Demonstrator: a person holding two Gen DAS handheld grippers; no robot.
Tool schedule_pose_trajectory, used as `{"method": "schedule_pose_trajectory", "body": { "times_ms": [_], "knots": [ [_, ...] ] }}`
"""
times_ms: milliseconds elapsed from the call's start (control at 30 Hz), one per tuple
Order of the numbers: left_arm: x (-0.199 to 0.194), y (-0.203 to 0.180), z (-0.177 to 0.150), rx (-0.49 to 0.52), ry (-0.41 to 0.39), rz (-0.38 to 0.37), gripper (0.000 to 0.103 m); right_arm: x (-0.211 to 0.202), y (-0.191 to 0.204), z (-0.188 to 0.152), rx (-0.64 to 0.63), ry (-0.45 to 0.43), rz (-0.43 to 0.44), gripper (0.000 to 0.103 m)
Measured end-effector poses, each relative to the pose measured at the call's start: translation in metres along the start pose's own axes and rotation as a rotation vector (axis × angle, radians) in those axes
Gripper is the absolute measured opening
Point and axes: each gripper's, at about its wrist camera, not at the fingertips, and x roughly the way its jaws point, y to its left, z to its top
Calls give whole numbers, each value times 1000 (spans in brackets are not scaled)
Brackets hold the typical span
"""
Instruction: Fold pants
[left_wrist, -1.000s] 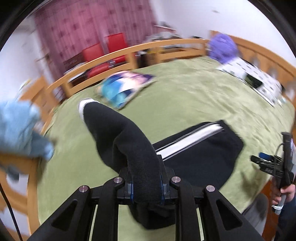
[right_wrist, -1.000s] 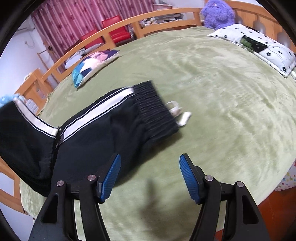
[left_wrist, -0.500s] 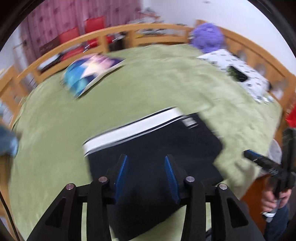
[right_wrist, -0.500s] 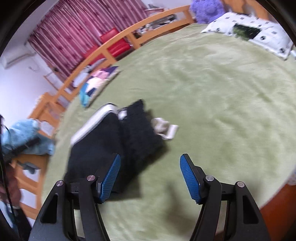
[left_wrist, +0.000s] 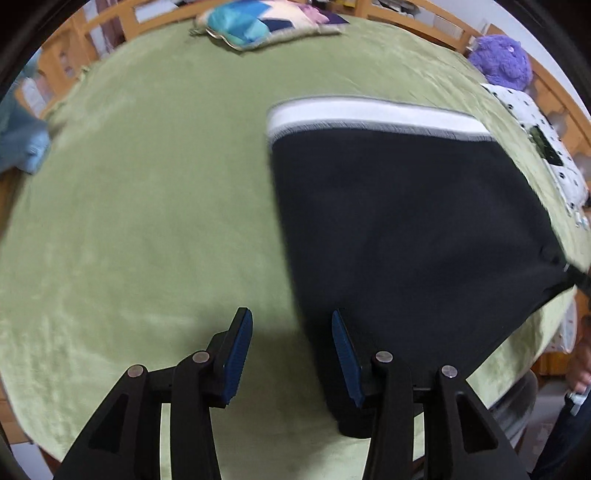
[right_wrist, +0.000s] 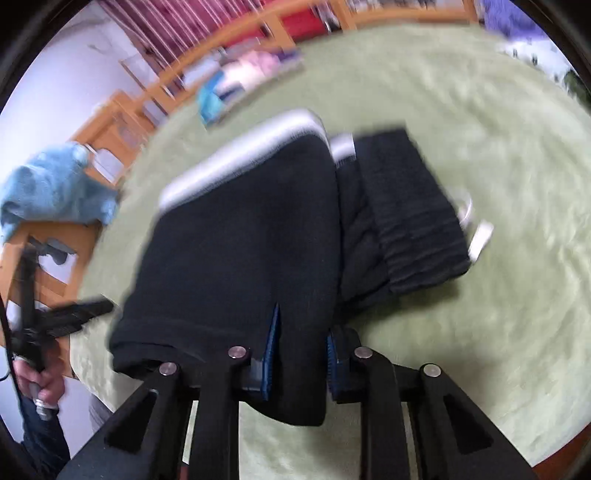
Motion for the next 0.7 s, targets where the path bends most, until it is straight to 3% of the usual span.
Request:
{"method": "schedule_pose_trajectory", "body": {
  "times_ms": [67, 233, 333, 433, 467, 533, 700],
  "knots": [
    [-3, -8, 0, 9, -30, -30, 43, -10, -5, 9, 32, -31, 60, 17],
    [-22, -29, 0, 81, -86, -56, 45, -21, -5, 20, 5, 1, 53, 18],
    [-26, -38, -5, 109, -106, -53, 49, -3, -16, 4, 32, 103, 19, 26],
    [-23, -40, -7, 102, -91, -51, 49, 8, -22, -14, 56, 151, 23, 30],
    [-22, -40, -10, 99, -90, -48, 49, 3, -19, -18, 49, 125, 19, 30],
    [-20, -40, -8, 87, -80, -56, 49, -7, -12, -18, 25, 76, 25, 16],
    [-25, -30, 1, 34, -96, -118, 49, -44, 4, 2, -54, -105, 21, 13]
  ]
}}
